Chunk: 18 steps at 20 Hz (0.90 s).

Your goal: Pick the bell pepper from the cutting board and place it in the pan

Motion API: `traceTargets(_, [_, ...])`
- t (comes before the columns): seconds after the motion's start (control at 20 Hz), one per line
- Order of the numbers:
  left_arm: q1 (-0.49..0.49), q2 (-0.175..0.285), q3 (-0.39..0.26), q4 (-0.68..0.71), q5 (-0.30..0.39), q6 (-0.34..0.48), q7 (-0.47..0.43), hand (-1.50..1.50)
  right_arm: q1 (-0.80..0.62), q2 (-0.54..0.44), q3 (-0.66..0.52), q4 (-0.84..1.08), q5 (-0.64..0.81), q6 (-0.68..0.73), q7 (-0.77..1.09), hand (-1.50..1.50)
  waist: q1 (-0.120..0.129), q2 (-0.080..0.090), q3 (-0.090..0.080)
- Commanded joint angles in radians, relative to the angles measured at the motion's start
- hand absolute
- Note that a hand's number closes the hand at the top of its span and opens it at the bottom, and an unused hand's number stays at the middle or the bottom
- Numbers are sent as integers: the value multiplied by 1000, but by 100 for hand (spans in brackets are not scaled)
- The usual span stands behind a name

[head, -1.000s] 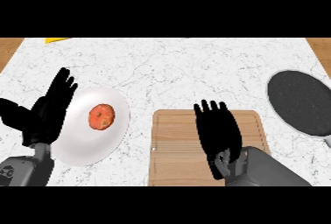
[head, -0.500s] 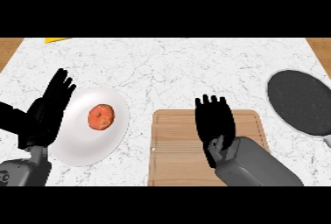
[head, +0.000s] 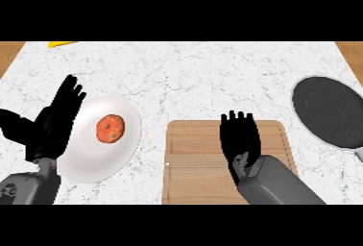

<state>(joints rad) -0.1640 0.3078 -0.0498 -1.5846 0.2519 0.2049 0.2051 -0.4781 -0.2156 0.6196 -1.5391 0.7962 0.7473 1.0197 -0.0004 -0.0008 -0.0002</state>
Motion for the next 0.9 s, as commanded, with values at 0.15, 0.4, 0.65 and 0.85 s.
traceTargets(0.15, [34, -61, -28, -51, -57, 34, 25, 0, 36, 91, -24, 85, 123, -61, 27, -150, 4, 0, 0])
traceTargets(0.4, [33, -25, 40, -15, -38, -57, 6, 0, 35, 87, -92, 139, 175, -54, -81, -150, 4, 1, 0])
traceTargets(0.65, [-15, -35, 57, -39, -46, -52, 60, 0, 111, 82, -30, 103, 235, -83, -184, 150, 1, 0, 0])
traceTargets(0.85, [11, -55, 73, 22, -61, -79, -21, 0, 49, 45, -97, 253, 267, -190, -333, 150, 4, 2, 0])
